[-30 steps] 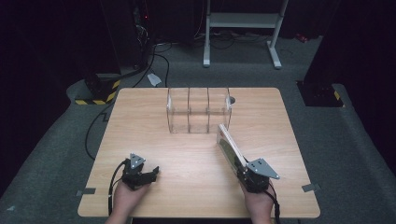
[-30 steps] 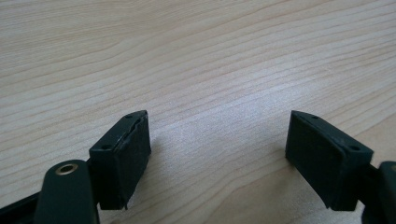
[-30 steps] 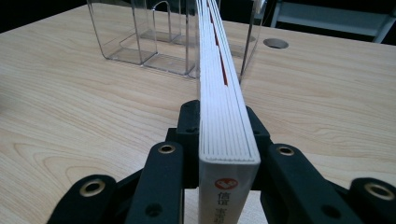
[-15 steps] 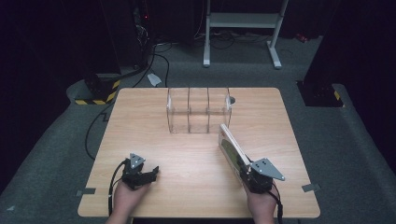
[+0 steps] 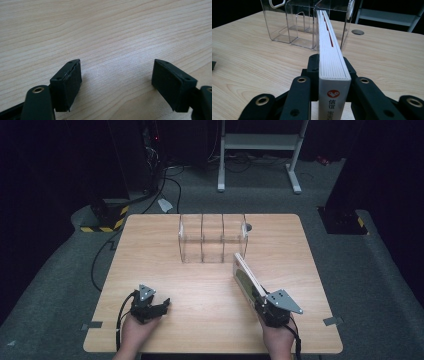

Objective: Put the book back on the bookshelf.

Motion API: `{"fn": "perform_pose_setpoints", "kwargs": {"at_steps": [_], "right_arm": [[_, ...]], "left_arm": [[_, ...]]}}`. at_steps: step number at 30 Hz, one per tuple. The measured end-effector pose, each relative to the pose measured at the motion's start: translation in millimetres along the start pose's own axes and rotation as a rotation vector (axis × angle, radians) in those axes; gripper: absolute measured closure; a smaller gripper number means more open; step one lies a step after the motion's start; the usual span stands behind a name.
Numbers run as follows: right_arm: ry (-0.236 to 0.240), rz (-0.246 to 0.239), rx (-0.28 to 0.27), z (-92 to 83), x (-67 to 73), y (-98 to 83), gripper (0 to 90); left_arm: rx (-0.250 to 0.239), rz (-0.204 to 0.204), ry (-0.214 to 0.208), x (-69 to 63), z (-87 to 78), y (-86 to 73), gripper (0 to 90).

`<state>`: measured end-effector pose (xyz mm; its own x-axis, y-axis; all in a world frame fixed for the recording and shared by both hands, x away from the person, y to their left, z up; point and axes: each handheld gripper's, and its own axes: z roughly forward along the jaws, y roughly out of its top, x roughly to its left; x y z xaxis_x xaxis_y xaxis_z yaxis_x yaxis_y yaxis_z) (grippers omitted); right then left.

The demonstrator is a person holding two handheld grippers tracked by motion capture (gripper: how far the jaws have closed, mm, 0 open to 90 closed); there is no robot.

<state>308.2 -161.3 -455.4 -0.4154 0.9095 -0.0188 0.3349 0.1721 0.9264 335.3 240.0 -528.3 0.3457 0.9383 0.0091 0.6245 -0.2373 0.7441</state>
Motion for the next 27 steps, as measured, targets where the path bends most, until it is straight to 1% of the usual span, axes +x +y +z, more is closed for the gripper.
{"fn": "perform_pose_setpoints", "kwargs": {"at_steps": [4, 6, 7, 16, 20, 23, 27], "right_arm": [[0.001, -0.008, -0.010, -0.4, 2.7, 3.4, 75.5], [0.010, -0.005, -0.013, -0.5, 2.7, 4.2, 75.5], [0.014, -0.004, -0.013, -0.8, 2.6, 4.2, 75.5], [-0.004, 0.000, -0.014, 0.8, 1.6, 4.3, 75.5], [-0.004, 0.009, -0.026, 2.2, -0.8, 8.6, 75.5], [-0.008, 0.005, -0.035, 3.1, -2.1, 12.3, 75.5], [-0.009, 0.021, -0.040, 6.2, -4.6, 18.0, 75.5]], "left_arm": [[-0.001, -0.002, -0.001, 0.0, -0.4, -0.4, 24.3], [0.001, 0.003, -0.002, 0.4, -0.4, -0.3, 24.3], [-0.002, -0.003, -0.003, -0.1, -0.3, -0.4, 24.3], [-0.001, 0.001, -0.009, -0.5, -0.2, -0.4, 24.3], [0.001, 0.007, -0.009, -0.2, -0.4, -0.4, 24.3], [0.001, 0.012, -0.007, 0.1, -0.5, -0.3, 24.3], [-0.001, 0.005, -0.008, -0.3, -0.3, -0.3, 24.3]]}}
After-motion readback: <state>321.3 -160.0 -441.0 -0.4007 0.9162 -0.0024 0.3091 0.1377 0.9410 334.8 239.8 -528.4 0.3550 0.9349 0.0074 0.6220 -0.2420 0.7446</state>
